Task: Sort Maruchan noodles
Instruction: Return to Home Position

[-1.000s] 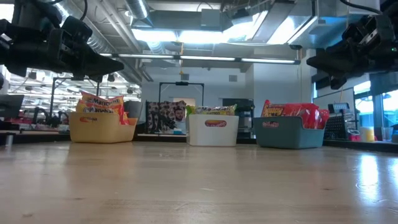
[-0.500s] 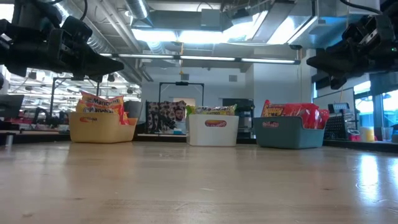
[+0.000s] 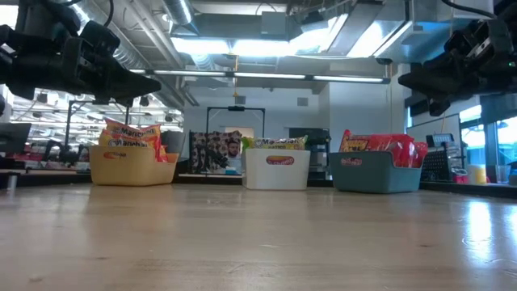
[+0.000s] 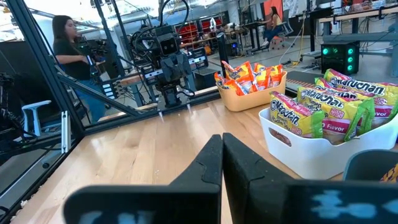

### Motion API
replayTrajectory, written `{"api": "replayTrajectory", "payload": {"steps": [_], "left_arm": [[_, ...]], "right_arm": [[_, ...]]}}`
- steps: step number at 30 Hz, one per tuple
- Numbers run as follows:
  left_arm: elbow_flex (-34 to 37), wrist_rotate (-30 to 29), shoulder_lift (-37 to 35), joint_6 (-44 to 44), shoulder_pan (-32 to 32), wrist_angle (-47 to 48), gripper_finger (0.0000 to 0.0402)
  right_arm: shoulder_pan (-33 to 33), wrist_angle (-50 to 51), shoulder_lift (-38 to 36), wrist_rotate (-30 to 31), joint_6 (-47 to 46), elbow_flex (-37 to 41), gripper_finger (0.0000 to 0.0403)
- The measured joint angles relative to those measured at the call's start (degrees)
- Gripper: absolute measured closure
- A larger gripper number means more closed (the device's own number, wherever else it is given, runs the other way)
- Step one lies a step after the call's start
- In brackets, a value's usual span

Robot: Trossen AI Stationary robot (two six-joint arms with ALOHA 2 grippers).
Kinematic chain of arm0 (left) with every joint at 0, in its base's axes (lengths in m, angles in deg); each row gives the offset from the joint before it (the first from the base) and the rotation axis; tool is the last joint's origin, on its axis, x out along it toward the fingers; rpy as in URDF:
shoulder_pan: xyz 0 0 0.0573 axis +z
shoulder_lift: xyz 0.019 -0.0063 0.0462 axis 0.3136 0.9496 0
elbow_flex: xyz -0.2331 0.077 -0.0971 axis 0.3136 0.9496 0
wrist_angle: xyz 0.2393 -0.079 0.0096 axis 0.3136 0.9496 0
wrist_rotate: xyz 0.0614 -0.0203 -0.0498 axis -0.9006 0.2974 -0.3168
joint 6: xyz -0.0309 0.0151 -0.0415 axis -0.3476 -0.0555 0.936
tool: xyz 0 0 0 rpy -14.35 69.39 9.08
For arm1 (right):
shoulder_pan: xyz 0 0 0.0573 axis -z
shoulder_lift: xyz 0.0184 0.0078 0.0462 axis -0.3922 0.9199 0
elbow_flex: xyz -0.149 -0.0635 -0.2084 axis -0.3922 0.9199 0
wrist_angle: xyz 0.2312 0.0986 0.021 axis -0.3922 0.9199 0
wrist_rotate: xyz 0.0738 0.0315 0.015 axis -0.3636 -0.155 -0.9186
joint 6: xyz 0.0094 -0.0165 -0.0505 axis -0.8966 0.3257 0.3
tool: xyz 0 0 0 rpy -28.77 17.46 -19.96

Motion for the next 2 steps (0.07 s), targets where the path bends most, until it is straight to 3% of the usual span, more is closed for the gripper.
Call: {"api": "replayTrajectory", "payload": {"steps": [2], "left_arm": [[0.0, -0.01, 0.01, -0.01, 0.01, 0.0, 0.0395]], "right_arm": [[0.0, 0.0, 0.0, -0.02, 0.0, 0.0, 0.0403]]}}
